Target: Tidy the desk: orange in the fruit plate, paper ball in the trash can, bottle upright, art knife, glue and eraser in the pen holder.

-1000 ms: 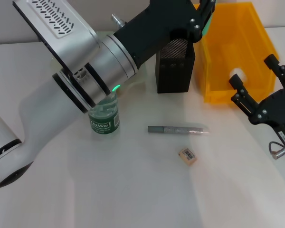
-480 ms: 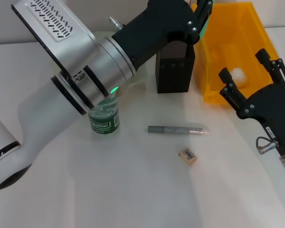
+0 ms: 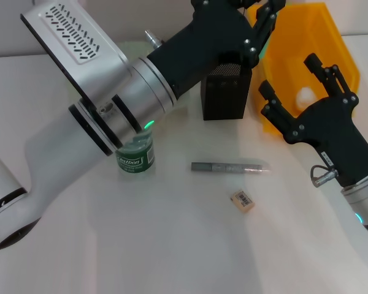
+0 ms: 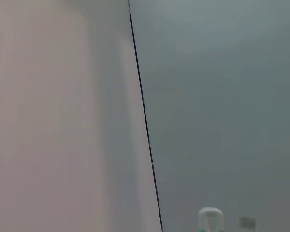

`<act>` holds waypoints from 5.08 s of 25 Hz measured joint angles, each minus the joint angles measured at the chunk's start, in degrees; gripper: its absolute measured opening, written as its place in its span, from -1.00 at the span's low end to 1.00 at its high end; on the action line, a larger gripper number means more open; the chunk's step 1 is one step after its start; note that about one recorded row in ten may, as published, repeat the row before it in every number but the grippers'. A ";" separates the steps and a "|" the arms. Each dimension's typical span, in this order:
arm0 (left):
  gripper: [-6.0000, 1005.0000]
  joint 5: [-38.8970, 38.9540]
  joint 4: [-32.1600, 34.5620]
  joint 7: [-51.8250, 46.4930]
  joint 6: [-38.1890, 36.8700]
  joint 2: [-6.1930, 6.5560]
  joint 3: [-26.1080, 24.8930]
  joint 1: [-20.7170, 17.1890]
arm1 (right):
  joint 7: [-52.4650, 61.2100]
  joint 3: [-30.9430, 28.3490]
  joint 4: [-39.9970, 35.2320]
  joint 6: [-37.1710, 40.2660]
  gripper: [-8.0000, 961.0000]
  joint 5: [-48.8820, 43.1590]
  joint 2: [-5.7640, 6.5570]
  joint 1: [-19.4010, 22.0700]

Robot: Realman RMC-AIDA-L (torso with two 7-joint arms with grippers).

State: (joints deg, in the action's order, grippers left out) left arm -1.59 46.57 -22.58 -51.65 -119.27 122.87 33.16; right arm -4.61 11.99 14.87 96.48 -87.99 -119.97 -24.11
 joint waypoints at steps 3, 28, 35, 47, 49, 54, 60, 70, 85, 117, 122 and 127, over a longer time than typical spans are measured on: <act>-0.53 -0.02 -0.23 0.47 0.01 0.00 0.33 0.00 | -0.04 -0.02 0.02 0.19 0.69 -0.02 0.00 -0.41; -0.51 0.32 -0.13 4.56 1.02 0.00 1.97 -0.13 | -3.68 -0.88 2.07 -0.86 0.69 0.31 0.01 -4.45; -0.51 0.36 -0.02 4.56 0.97 0.00 2.11 -0.12 | -3.48 -0.95 1.90 -1.38 0.35 -0.02 0.01 -4.57; -0.50 0.36 -0.05 4.61 0.94 0.00 2.21 -0.20 | 1.07 -2.94 1.92 -1.39 0.06 -0.03 0.12 -4.80; -0.50 0.36 -0.04 4.64 0.98 0.00 2.21 -0.21 | 3.92 -2.99 1.48 -1.55 0.06 -0.07 0.22 -5.05; -0.49 0.36 -0.01 4.80 1.16 0.00 2.21 -0.16 | 5.38 -2.59 0.89 -1.87 0.05 -0.08 0.28 -5.16; -0.49 0.36 -0.06 5.32 1.59 0.00 2.17 0.00 | 5.07 -2.39 0.79 -1.91 -0.03 -0.14 0.19 -5.22; -0.48 0.36 -0.15 5.36 1.65 0.00 2.11 -0.18 | 4.65 -2.40 0.84 -1.66 -0.26 -0.17 0.09 -5.22; -0.47 0.36 -0.17 5.35 1.57 0.00 2.16 -0.21 | 4.61 -2.55 1.04 -1.39 -0.42 -0.26 0.09 -5.47; -0.45 0.47 -0.22 4.79 1.55 0.02 2.63 0.25 | 4.40 -3.07 1.17 0.19 -0.82 -1.14 0.03 -5.93; -0.44 0.21 -0.04 4.94 1.33 -0.05 2.72 0.13 | 4.34 -3.41 1.26 0.25 -0.82 -1.16 -0.02 -5.61; -0.38 0.23 0.04 4.73 1.20 -0.03 2.74 0.01 | 4.34 -4.16 1.24 0.25 -0.83 -1.16 -0.02 -5.19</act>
State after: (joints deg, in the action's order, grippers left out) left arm -1.36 46.61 -17.84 -50.45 -119.30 125.61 33.17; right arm -0.27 7.83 16.12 96.73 -89.15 -120.00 -29.30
